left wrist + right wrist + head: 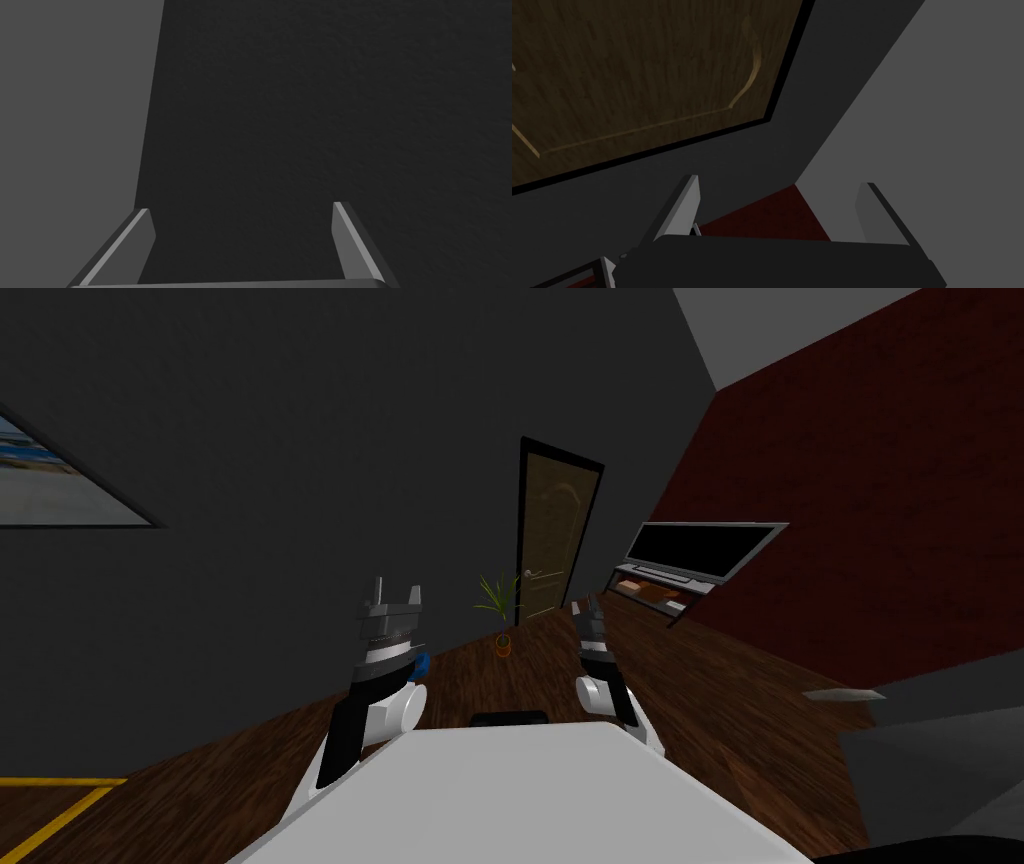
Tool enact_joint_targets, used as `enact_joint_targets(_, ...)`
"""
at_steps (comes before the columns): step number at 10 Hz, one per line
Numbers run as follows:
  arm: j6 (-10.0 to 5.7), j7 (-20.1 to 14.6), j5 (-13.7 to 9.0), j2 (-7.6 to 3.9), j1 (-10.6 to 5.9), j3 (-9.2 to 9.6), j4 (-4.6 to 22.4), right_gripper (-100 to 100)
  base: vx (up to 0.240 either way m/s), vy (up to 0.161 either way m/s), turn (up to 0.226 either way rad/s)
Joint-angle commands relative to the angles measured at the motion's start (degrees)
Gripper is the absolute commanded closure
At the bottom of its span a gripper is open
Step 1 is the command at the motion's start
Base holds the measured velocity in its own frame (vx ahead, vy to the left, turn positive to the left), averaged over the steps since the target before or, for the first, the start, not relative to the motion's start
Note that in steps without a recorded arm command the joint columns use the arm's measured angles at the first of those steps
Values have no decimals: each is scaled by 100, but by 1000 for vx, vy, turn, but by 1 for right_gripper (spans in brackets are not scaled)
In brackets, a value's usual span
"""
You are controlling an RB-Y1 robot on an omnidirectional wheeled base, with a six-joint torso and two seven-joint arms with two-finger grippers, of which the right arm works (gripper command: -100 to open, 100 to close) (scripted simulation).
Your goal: Pull the door open
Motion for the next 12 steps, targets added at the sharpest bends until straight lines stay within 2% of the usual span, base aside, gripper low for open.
enact_joint_targets(1, -31, 47, -48, -36, -99, 20, 224, -100, 90, -66, 108)
enact_joint_targets(12, -265, 300, -459, -364, -836, 74, 1902, -100, 82, -72, 117)
